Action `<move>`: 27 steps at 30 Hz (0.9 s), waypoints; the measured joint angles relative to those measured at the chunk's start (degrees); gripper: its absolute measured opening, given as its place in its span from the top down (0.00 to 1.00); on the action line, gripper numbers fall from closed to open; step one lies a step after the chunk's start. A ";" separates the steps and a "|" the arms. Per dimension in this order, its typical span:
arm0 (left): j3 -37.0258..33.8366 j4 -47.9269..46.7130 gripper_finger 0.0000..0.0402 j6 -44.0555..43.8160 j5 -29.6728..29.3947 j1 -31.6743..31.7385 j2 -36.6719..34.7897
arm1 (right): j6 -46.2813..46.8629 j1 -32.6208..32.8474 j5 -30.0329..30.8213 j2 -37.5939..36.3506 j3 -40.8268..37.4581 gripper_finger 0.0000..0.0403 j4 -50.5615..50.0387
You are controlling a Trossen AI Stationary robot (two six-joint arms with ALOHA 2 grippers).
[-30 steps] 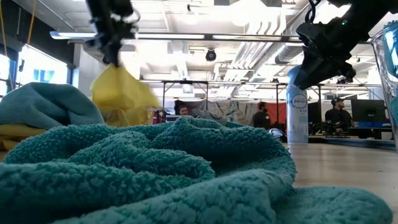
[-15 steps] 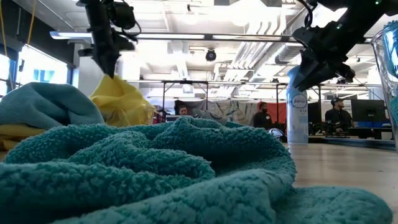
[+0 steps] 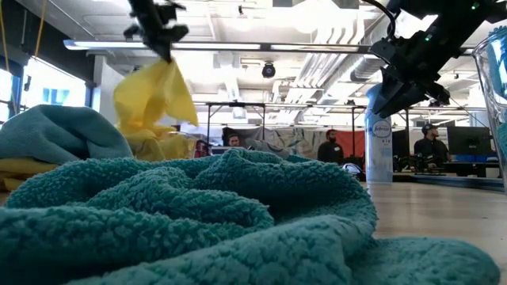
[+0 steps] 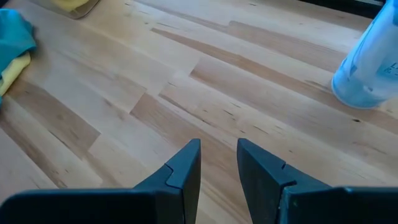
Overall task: Sort microfiber towel by color & place in baskets
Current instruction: Put the yellow towel into the top transparent bin
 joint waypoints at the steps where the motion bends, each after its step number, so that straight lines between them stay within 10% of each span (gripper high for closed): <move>1: 1.23 1.85 1.00 1.68 -1.20 0.04 -0.01 | -0.20 0.00 0.00 0.00 0.00 0.75 0.00; 7: 6.23 -0.24 1.00 4.93 0.67 -0.84 -0.10 | -0.29 0.02 -0.15 0.00 0.00 0.75 0.00; 19: 5.86 -37.91 1.00 -18.80 6.73 -11.86 -1.71 | -2.89 0.02 -1.45 0.00 0.00 0.75 0.00; 27: 5.86 -39.72 1.00 -27.17 12.83 -14.48 -2.35 | -4.32 0.02 -1.47 0.00 0.00 0.75 0.00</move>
